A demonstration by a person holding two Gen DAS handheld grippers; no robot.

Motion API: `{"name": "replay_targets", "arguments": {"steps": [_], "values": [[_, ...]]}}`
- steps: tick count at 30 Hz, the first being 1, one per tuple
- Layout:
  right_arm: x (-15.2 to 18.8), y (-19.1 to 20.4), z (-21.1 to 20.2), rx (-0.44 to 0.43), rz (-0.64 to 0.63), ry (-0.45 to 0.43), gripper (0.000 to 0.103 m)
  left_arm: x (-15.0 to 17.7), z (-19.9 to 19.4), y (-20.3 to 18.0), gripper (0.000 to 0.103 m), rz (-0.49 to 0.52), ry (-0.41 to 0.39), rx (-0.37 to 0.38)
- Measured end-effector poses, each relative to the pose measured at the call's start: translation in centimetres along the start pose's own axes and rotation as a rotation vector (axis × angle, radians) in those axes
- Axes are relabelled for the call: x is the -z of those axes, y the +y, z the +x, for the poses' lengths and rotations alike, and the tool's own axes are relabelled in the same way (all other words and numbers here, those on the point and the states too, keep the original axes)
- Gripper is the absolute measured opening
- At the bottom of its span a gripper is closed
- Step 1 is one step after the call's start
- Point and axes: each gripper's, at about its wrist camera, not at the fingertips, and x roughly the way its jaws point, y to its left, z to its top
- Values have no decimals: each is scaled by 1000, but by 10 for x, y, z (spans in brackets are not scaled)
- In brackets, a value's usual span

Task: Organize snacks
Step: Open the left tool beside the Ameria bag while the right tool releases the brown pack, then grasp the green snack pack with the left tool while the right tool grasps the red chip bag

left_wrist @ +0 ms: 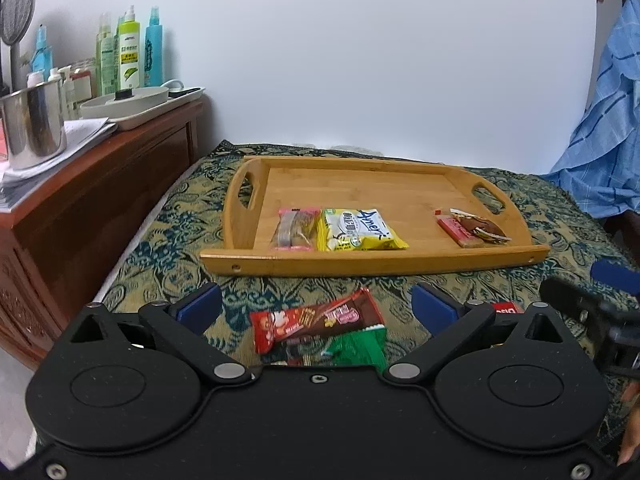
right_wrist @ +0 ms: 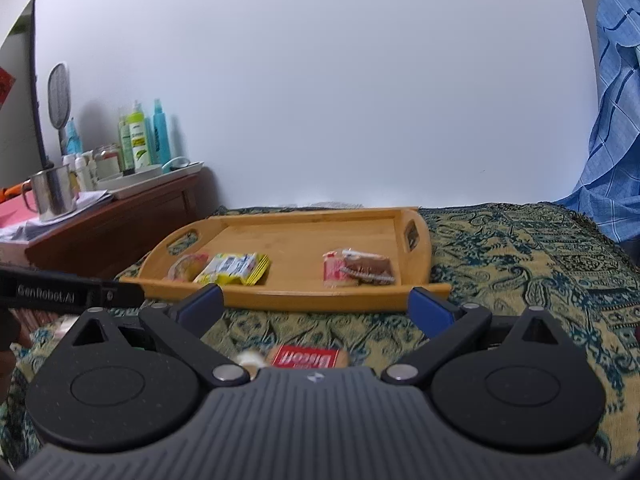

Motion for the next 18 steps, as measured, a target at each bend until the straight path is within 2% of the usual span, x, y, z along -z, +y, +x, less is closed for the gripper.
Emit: {"name": "replay_targets", "arguments": {"steps": [7, 18], "values": [[21, 17, -17, -29, -45, 16, 103, 14, -8, 4, 102, -23, 15, 9], [51, 45, -30, -89, -121, 80, 101, 33, -2, -12, 102, 37, 76, 50]]}}
